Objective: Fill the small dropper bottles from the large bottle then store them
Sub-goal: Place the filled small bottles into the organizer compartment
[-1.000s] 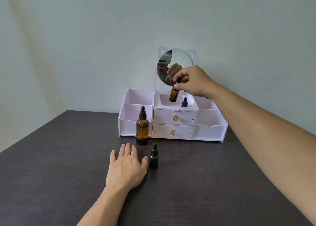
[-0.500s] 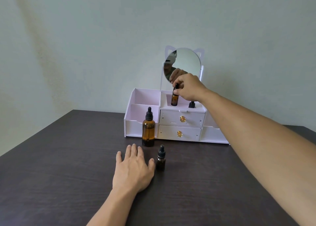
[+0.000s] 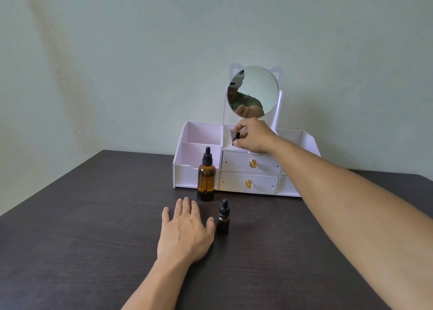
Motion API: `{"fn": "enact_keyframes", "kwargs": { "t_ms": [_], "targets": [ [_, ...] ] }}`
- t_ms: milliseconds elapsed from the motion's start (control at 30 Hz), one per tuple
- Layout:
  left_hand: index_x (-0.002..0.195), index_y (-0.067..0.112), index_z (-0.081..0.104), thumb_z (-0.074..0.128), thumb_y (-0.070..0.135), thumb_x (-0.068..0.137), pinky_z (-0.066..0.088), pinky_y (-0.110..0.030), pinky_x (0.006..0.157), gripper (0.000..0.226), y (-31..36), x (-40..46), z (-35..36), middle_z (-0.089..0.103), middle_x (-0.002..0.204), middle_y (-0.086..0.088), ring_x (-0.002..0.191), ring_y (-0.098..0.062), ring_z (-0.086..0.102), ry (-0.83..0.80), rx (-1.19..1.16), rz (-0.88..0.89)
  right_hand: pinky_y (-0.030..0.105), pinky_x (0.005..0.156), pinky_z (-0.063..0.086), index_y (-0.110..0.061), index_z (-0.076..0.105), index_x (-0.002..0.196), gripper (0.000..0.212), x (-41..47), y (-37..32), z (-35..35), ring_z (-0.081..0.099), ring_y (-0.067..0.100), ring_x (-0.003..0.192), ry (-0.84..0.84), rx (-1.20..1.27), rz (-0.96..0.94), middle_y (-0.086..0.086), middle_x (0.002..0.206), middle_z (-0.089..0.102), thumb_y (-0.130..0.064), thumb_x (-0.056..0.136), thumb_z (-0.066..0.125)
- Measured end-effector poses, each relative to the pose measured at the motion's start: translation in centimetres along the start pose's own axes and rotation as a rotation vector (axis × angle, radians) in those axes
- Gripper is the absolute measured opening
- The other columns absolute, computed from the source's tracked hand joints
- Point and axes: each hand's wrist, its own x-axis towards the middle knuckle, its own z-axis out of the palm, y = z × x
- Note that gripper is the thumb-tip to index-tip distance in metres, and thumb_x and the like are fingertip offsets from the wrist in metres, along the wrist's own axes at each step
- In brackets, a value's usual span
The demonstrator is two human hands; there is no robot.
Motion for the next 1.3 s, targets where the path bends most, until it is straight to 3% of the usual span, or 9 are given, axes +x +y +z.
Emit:
{"fn": "enact_keyframes", "kwargs": {
  "t_ms": [133, 267, 333, 467, 567, 833, 1033, 1167, 1300],
  "targets": [
    [0.154, 0.015, 0.014, 0.021, 0.056, 0.097, 0.002, -0.048, 0.121, 0.07, 0.0, 0.0, 0.0, 0.007, 0.163, -0.006, 0.15, -0.019, 0.0, 0.008, -0.003, 0.003, 0.028, 0.082, 0.048, -0.013, 0.051, 0.129, 0.054, -0.4, 0.2, -0.7, 0.061, 0.019, 0.095, 0.02, 0.022, 0.024, 0.009, 0.11, 0.066, -0.017, 0.081, 0.073],
    [0.151, 0.014, 0.024, 0.022, 0.053, 0.097, 0.005, -0.048, 0.12, 0.067, -0.1, 0.2, 0.5, 0.015, 0.161, -0.006, 0.149, -0.02, 0.005, 0.056, 0.003, 0.002, 0.027, 0.088, 0.053, -0.013, 0.06, 0.117, 0.034, -4.0, -0.7, -1.5, 0.064, 0.016, 0.089, 0.231, 0.029, -0.129, 0.004, 0.101, 0.066, -0.01, 0.083, 0.066],
    [0.147, 0.012, 0.031, 0.022, 0.051, 0.097, 0.009, -0.048, 0.119, 0.064, -0.2, 0.3, 1.0, 0.02, 0.159, -0.005, 0.148, -0.02, 0.009, 0.082, 0.01, 0.0, 0.023, 0.082, 0.054, -0.014, 0.066, 0.108, 0.028, -7.3, -1.1, -1.2, 0.066, 0.013, 0.086, 0.131, 0.06, -0.198, 0.0, 0.096, 0.069, -0.007, 0.081, 0.067],
    [0.147, 0.01, 0.03, 0.021, 0.046, 0.099, 0.01, -0.049, 0.118, 0.061, -0.1, 0.4, 1.1, 0.021, 0.159, -0.006, 0.148, -0.021, 0.01, 0.086, 0.02, 0.002, 0.02, 0.077, 0.054, -0.022, 0.067, 0.104, 0.036, -12.5, -1.4, 0.6, 0.068, 0.007, 0.09, -0.295, 0.123, -0.132, -0.006, 0.102, 0.069, -0.012, 0.073, 0.08],
    [0.15, 0.009, 0.023, 0.02, 0.042, 0.1, 0.008, -0.049, 0.119, 0.06, -0.1, 0.2, 1.0, 0.016, 0.161, -0.008, 0.149, -0.022, 0.007, 0.074, 0.021, 0.006, 0.027, 0.083, 0.057, -0.024, 0.065, 0.111, 0.044, -13.7, -1.2, 2.7, 0.068, 0.006, 0.092, -0.342, 0.121, -0.119, -0.006, 0.105, 0.068, -0.018, 0.071, 0.082],
    [0.154, 0.009, 0.012, 0.018, 0.043, 0.101, 0.004, -0.049, 0.12, 0.063, -0.2, 0.1, 0.6, 0.006, 0.163, -0.008, 0.15, -0.022, -0.001, 0.025, 0.013, 0.012, 0.03, 0.086, 0.054, -0.025, 0.07, 0.096, 0.021, -13.8, -1.3, 4.3, 0.064, 0.007, 0.088, -0.249, 0.095, -0.172, -0.007, 0.093, 0.07, -0.023, 0.077, 0.077],
    [0.154, 0.011, 0.007, 0.016, 0.045, 0.101, 0.001, -0.048, 0.121, 0.064, -0.1, 0.2, 0.4, 0.001, 0.163, -0.006, 0.15, -0.021, -0.004, -0.012, 0.003, 0.004, 0.04, 0.083, 0.057, -0.017, 0.071, 0.091, 0.017, -10.0, -2.0, -1.5, 0.07, 0.022, 0.082, -0.047, 0.091, -0.172, 0.003, 0.087, 0.073, -0.013, 0.076, 0.077],
    [0.154, 0.011, 0.006, 0.015, 0.045, 0.101, 0.0, -0.048, 0.121, 0.065, -0.1, 0.2, 0.4, 0.0, 0.163, -0.006, 0.15, -0.02, -0.005, -0.014, 0.005, 0.002, 0.029, 0.075, 0.053, -0.02, 0.072, 0.088, 0.017, -6.3, -2.6, -5.7, 0.065, 0.017, 0.076, 0.149, 0.007, -0.148, -0.001, 0.087, 0.068, -0.015, 0.074, 0.079],
    [0.154, 0.012, 0.006, 0.015, 0.045, 0.101, 0.0, -0.048, 0.121, 0.064, -0.1, 0.1, 0.5, 0.0, 0.163, -0.005, 0.15, -0.02, -0.005, -0.012, 0.009, -0.005, 0.014, 0.064, 0.04, -0.014, 0.073, 0.091, 0.018, -3.2, -2.5, -7.5, 0.055, 0.007, 0.071, 0.233, -0.016, -0.094, -0.013, 0.078, 0.059, -0.012, 0.073, 0.079]
  ]
}}
